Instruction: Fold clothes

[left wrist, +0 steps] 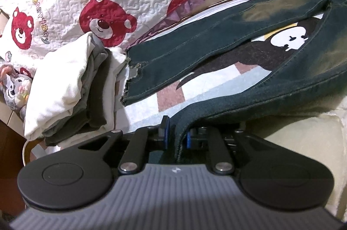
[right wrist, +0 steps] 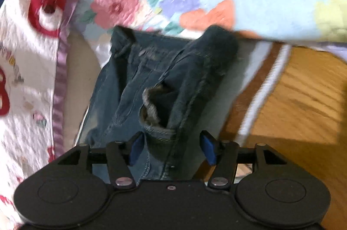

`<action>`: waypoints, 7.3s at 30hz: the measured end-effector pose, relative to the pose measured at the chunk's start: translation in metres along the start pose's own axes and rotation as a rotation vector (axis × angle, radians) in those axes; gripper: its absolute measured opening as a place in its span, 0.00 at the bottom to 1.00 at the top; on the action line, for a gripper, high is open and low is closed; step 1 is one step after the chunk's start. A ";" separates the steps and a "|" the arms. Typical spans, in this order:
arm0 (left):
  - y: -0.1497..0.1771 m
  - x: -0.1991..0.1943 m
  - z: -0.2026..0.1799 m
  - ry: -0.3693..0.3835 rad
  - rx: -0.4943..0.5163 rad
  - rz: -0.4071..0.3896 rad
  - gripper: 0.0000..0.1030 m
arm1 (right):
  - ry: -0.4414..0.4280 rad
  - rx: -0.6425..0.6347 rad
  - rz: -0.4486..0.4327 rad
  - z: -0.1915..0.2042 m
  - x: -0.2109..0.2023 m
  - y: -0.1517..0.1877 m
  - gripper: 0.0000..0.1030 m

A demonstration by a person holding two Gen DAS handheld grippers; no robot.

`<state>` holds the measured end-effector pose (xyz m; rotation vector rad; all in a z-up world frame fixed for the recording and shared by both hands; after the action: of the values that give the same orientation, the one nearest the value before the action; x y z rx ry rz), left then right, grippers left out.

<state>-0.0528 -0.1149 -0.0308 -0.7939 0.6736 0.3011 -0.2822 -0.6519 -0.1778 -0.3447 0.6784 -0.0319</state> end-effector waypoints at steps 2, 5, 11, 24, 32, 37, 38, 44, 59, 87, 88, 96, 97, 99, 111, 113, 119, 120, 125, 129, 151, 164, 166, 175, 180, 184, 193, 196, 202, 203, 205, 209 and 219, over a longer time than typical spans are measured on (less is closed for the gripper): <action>-0.002 -0.001 0.002 -0.012 0.003 -0.011 0.14 | 0.030 -0.102 -0.037 0.021 0.007 -0.002 0.22; -0.006 -0.003 0.006 -0.030 0.008 -0.029 0.13 | -0.026 -0.207 -0.161 0.059 -0.005 -0.004 0.16; 0.003 -0.008 0.021 -0.031 -0.095 -0.051 0.12 | -0.052 -0.297 -0.309 0.093 -0.040 -0.010 0.13; -0.010 -0.040 0.025 -0.018 -0.007 -0.085 0.10 | -0.017 -0.321 -0.360 0.093 -0.063 -0.017 0.11; -0.025 -0.023 0.032 -0.020 0.077 -0.080 0.11 | 0.021 -0.306 -0.339 0.084 -0.056 -0.017 0.11; -0.045 0.013 0.043 -0.065 0.120 -0.069 0.13 | -0.008 -0.306 -0.356 0.111 -0.035 -0.032 0.12; -0.050 0.020 0.045 -0.074 0.128 -0.067 0.13 | -0.012 -0.323 -0.361 0.121 -0.029 -0.036 0.12; -0.074 0.063 0.058 -0.129 0.179 -0.054 0.13 | 0.021 -0.419 -0.376 0.175 0.029 -0.061 0.12; -0.103 0.269 0.062 -0.064 -0.008 0.018 0.10 | 0.315 -0.480 -0.264 0.217 0.210 -0.097 0.12; -0.168 0.381 0.098 0.078 -0.084 0.072 0.14 | 0.459 -0.544 -0.250 0.231 0.260 -0.140 0.16; -0.164 0.395 0.090 0.096 -0.049 0.123 0.16 | 0.477 -0.550 -0.228 0.230 0.266 -0.141 0.16; -0.143 0.398 0.094 0.029 -0.105 0.067 0.28 | 0.514 -0.581 -0.161 0.223 0.286 -0.143 0.20; -0.145 0.397 0.102 0.025 -0.138 0.053 0.30 | 0.513 -0.588 -0.162 0.224 0.286 -0.143 0.21; -0.148 0.392 0.117 -0.033 -0.201 0.024 0.43 | 0.509 -0.574 -0.167 0.227 0.287 -0.146 0.23; -0.114 0.379 0.161 -0.106 -0.425 -0.033 0.59 | 0.397 -0.479 -0.418 0.256 0.239 -0.142 0.47; -0.108 0.372 0.169 -0.092 -0.512 -0.076 0.61 | 0.361 -0.582 -0.413 0.276 0.235 -0.131 0.47; -0.061 0.359 0.184 -0.016 -0.837 -0.032 0.62 | 0.105 -0.904 -0.237 0.321 0.226 -0.031 0.51; -0.050 0.352 0.183 0.005 -0.863 -0.012 0.62 | 0.083 -0.943 -0.178 0.322 0.229 -0.009 0.53; 0.000 0.308 0.181 0.051 -0.996 0.067 0.62 | 0.016 -1.144 0.125 0.329 0.253 0.098 0.57; 0.030 0.280 0.183 0.038 -1.099 0.084 0.62 | 0.153 -1.382 0.126 0.329 0.279 0.164 0.60; -0.085 0.392 0.176 -0.197 -0.619 0.077 0.62 | 0.166 -0.954 0.239 0.356 0.360 0.125 0.80; 0.008 0.298 0.164 0.100 -0.912 0.095 0.63 | 0.102 -1.106 0.111 0.360 0.318 0.151 0.79; 0.025 0.286 0.156 0.156 -0.992 0.098 0.63 | 0.031 -1.149 0.085 0.364 0.293 0.164 0.79; 0.042 0.293 0.156 0.124 -1.043 0.088 0.30 | -0.144 -1.427 0.142 0.363 0.242 0.244 0.09; 0.044 0.302 0.149 0.115 -1.025 0.098 0.28 | -0.085 -1.494 0.154 0.362 0.246 0.262 0.01; 0.051 0.306 0.153 0.164 -1.109 0.032 0.49 | -0.045 -1.461 0.128 0.351 0.245 0.253 0.08; 0.029 0.298 0.141 -0.008 -0.957 -0.061 0.13 | 0.157 -1.303 -0.054 0.296 0.206 0.191 0.50; 0.023 0.289 0.144 -0.017 -0.936 -0.098 0.13 | 0.237 -1.321 -0.105 0.271 0.201 0.175 0.52; 0.029 0.286 0.161 0.029 -1.010 -0.109 0.12 | 0.318 -1.422 -0.155 0.254 0.197 0.177 0.52; 0.035 0.289 0.162 0.049 -1.041 -0.093 0.12 | 0.331 -1.451 -0.160 0.250 0.198 0.179 0.52; 0.044 0.292 0.167 0.086 -1.104 -0.086 0.12 | 0.351 -1.488 -0.177 0.247 0.200 0.182 0.52; 0.044 0.294 0.163 0.078 -1.084 -0.065 0.13 | 0.383 -1.508 -0.240 0.250 0.202 0.176 0.51; 0.032 0.251 0.158 -0.130 -0.946 -0.044 0.51 | 0.315 -1.322 -0.305 0.283 0.206 0.139 0.50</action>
<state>0.1906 0.0243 -0.1331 -1.6684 0.3638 0.6427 0.0427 -0.4645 -0.1434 -1.7408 0.8833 0.0820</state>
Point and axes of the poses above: each gripper's, at about its wrist camera, not at the fingertips, and x roughly the way its jaws point, z to its left, y to its underside, the point moved 1 cm from there along x, roughly the way its jaws point, and after that the axes turned 6 degrees about x, right-handed, at the moved point
